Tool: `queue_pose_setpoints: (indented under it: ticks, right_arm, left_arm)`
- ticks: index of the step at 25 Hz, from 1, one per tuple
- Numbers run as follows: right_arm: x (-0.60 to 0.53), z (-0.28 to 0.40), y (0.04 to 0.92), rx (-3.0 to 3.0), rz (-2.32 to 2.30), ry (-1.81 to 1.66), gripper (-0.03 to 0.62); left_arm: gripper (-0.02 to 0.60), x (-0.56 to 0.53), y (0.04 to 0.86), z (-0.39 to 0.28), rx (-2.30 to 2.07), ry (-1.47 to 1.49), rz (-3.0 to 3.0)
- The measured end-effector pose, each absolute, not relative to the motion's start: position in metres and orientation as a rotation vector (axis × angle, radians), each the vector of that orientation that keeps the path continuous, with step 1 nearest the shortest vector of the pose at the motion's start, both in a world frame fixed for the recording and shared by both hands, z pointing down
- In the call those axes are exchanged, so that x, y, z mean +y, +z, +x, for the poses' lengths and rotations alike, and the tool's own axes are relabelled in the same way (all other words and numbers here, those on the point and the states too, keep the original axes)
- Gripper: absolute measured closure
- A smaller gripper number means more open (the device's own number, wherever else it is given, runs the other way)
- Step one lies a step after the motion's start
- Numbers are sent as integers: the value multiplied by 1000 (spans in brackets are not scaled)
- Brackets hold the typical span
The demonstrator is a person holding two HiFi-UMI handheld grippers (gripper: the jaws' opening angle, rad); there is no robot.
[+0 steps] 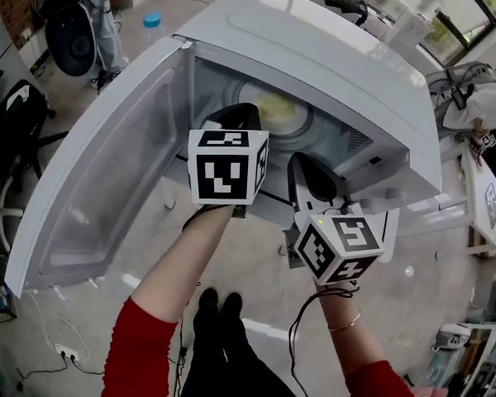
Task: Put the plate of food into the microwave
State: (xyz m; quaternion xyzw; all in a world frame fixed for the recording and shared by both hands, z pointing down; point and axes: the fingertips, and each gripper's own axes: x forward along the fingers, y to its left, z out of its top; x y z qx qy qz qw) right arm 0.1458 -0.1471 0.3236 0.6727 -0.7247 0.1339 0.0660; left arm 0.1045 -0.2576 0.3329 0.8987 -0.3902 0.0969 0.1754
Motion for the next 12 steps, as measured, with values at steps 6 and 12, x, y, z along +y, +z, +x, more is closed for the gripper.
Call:
queue_pose_setpoints:
  ticks: [6,12]
  right_arm:
    - [-115,151,311,-2271,2066,459,579]
    - [-73,148,302,-2323,2125,487,580]
  left_arm:
    - [574,-207,313,95,-920,190,2619]
    - [574,-149,291,72,-801,149,2663]
